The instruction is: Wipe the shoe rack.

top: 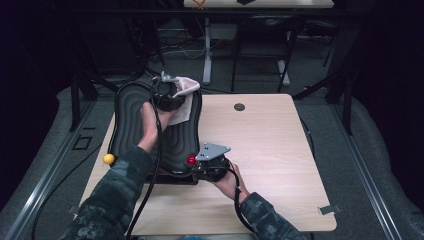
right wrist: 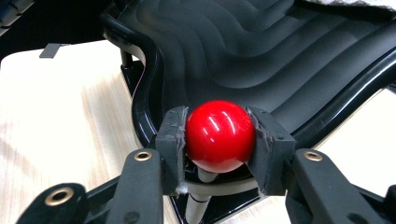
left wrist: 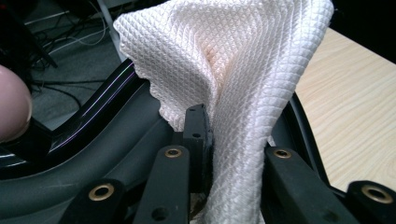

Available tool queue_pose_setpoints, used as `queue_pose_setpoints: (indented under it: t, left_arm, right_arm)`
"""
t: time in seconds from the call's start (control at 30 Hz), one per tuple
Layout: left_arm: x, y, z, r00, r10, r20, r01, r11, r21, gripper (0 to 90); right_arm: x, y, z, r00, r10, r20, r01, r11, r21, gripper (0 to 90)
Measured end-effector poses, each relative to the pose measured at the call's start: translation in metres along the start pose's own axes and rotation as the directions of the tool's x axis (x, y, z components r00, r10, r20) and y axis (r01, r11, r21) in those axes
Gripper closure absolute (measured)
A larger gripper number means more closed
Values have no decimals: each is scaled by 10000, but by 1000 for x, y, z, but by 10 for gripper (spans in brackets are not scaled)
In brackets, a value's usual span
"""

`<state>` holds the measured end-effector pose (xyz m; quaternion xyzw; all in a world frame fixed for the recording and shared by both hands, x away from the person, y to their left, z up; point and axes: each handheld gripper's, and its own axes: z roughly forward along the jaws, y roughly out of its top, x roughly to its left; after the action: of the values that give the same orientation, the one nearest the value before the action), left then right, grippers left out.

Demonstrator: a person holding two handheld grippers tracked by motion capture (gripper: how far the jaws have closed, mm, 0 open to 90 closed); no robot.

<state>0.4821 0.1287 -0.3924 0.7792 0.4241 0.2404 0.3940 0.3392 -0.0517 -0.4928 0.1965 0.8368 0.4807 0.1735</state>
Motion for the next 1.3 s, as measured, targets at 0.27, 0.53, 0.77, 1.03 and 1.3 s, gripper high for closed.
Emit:
queue_pose_setpoints:
  t: [0.27,0.53,0.77,1.03,1.3]
  left_arm:
    - [-9,-11,-17,9980,616,140,-613,9979,-198,803]
    - [-14,-23,-28,9964,783,321,-777,9968,-182,807]
    - [-14,-26,-29,9966,746,335,-743,9972,-103,807]
    - [-15,-30,-26,9965,626,545,-626,9980,-29,807]
    - [-16,-32,-26,9965,529,649,-528,9986,-35,806]
  right_arm:
    - [0,-1,0,9999,92,-130,-93,9999,-123,539]
    - [-2,-13,-18,9960,789,414,-768,9958,-500,201]
    - [9,-45,-18,9912,1288,312,-1283,9916,-178,162]
    - [19,-71,5,9858,1629,398,-1650,9846,577,378]
    - [13,-87,23,9837,1756,384,-1780,9815,711,523]
